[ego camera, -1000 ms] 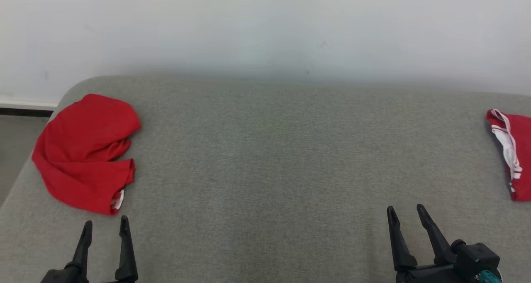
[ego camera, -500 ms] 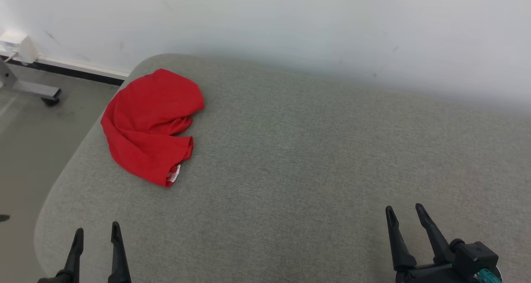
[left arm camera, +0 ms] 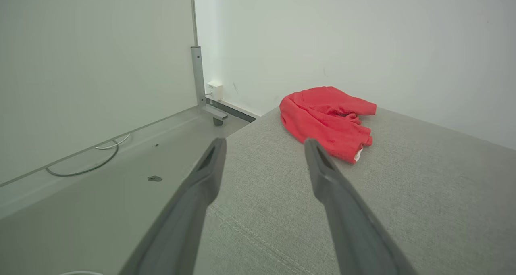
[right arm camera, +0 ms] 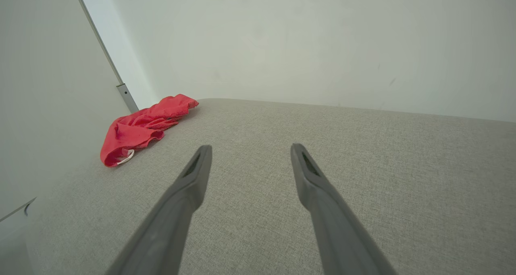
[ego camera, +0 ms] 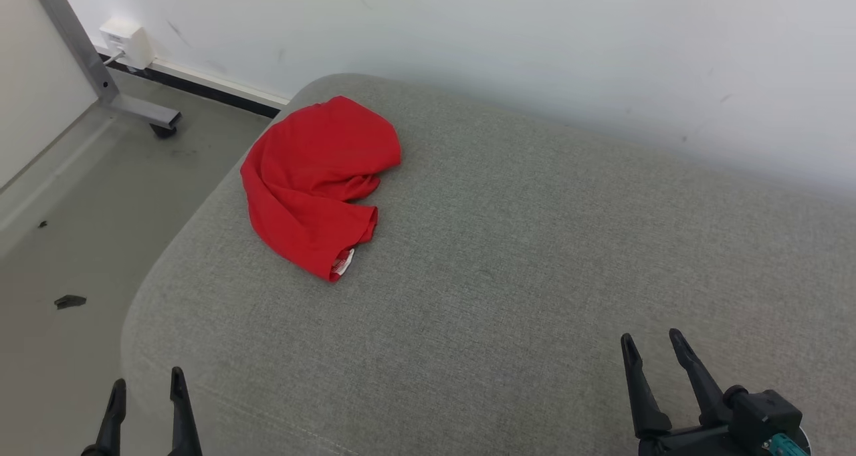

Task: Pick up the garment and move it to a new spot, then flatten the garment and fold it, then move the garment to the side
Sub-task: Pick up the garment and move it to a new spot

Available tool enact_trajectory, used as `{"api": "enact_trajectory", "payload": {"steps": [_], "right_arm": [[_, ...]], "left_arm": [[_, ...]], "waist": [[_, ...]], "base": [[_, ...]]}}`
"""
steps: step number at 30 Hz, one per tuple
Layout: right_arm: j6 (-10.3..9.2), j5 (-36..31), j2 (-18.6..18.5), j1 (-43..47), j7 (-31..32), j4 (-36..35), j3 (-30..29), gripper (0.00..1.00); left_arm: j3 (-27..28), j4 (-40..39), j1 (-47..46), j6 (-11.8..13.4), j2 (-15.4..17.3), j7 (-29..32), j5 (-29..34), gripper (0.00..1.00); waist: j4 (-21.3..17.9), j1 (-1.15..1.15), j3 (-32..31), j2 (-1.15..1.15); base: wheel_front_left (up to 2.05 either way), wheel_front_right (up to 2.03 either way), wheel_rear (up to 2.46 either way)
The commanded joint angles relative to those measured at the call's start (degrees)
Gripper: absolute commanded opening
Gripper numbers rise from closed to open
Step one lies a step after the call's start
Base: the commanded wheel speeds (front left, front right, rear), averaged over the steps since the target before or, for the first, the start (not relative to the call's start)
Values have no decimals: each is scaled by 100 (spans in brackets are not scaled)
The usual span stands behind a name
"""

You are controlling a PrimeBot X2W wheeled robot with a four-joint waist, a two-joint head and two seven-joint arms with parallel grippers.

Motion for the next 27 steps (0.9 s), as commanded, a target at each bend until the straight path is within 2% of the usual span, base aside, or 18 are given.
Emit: {"api": "enact_trajectory", "payload": {"steps": [1,10,18,22,27], "right_arm": [[-16,-40,-28,-7,-8,3,2,100],[-16,-31,-83,-64,-8,-13,41,100],[-16,-82,-228,-203,-8,-101,-18,100],[-16,-121,-384,-332,-8,-176,-118,100],[-16,-156,-652,-572,33,-362,-297,100]], "left_arm": [[19,-30,52,28,-2,1,-18,100],[19,-45,15,89,-2,1,-78,100],[49,14,-541,30,-1,1,-118,100],[147,86,-1212,-63,52,0,-94,100],[319,282,-2293,-172,235,1,-121,100]], "waist": [[67,0,7,0],[17,0,92,0],[-192,0,409,0],[-435,0,724,0],[-932,0,1271,0]], "base": [[0,0,0],[0,0,0],[0,0,0],[0,0,0],[0,0,0]]}}
